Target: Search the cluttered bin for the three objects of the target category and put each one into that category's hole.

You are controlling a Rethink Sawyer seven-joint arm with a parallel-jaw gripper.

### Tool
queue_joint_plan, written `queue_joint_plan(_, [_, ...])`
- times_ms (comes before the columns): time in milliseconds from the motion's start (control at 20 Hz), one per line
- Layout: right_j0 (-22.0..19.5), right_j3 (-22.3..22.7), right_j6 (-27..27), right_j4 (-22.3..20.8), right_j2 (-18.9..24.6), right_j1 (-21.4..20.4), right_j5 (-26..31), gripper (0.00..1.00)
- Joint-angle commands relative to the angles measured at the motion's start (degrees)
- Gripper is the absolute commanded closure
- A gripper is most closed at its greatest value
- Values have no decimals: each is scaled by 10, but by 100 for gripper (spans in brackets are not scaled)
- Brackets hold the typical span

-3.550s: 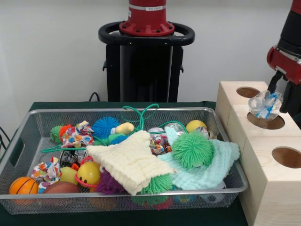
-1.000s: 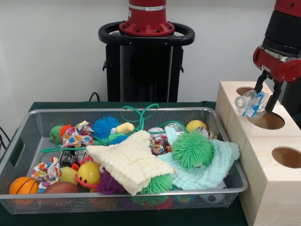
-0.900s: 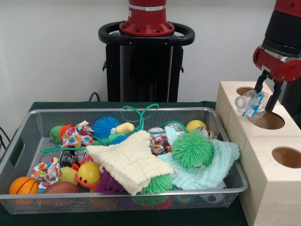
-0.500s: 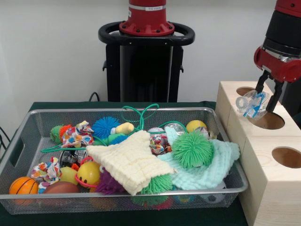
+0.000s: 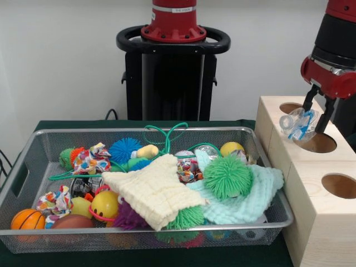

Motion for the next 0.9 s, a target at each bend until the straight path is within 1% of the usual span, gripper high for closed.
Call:
queue_joint_plan(50, [-3,17,105,32,60,28,4,0])
queue_joint_plan(450, [5,-9,123,51,52,42,19,0])
queue_joint_plan(500, [6,-14,119,52,50,45,26,100])
queue_joint_plan(650, [13,-26,127,46,34,54,31,100])
queue_joint_plan(750, [4,-10,114,54,50,41,29,100])
queue_joint_plan(900, [6,-4,110,57,52,33,32,100])
